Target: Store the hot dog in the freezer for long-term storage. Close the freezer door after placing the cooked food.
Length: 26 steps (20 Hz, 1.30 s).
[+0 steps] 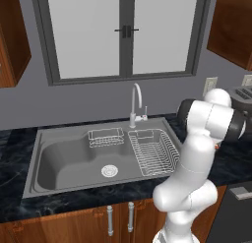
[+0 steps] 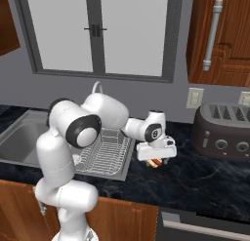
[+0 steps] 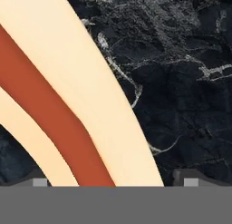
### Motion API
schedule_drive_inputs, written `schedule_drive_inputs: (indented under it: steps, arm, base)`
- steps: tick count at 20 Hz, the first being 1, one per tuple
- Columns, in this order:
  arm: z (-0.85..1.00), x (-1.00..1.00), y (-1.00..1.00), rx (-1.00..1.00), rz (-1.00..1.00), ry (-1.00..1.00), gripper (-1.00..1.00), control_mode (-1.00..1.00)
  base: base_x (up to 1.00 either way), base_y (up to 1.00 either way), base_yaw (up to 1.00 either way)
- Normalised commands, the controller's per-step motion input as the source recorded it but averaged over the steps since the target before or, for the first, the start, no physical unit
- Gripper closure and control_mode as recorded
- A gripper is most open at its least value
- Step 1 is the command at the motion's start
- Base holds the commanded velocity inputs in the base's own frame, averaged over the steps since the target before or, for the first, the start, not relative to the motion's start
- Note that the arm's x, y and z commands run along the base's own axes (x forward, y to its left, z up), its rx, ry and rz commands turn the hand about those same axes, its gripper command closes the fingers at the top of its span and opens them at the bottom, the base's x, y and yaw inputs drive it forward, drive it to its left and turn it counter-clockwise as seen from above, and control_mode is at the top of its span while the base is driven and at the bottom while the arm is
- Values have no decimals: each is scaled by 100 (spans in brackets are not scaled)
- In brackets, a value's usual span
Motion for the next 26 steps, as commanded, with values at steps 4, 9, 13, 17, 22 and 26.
schedule_drive_inputs:
  steps: [4, 9, 13, 17, 22, 26]
  arm:
    - [-30, 0, 0, 6, 0, 0, -100, -100]
    - [-28, 0, 0, 7, 2, 0, -100, -100]
    - [-32, 0, 10, 8, 2, 0, 100, -100]
    - [-39, 0, 35, 9, 2, 0, 100, -100]
    - [-16, -2, 35, 4, 2, 0, 100, -100]
    - [0, -17, 44, 0, -7, 0, 100, -100]
  base:
    - [0, 0, 0]
    - [0, 0, 0]
    - [0, 0, 0]
    - [0, 0, 0]
    - [0, 0, 0]
    - [0, 0, 0]
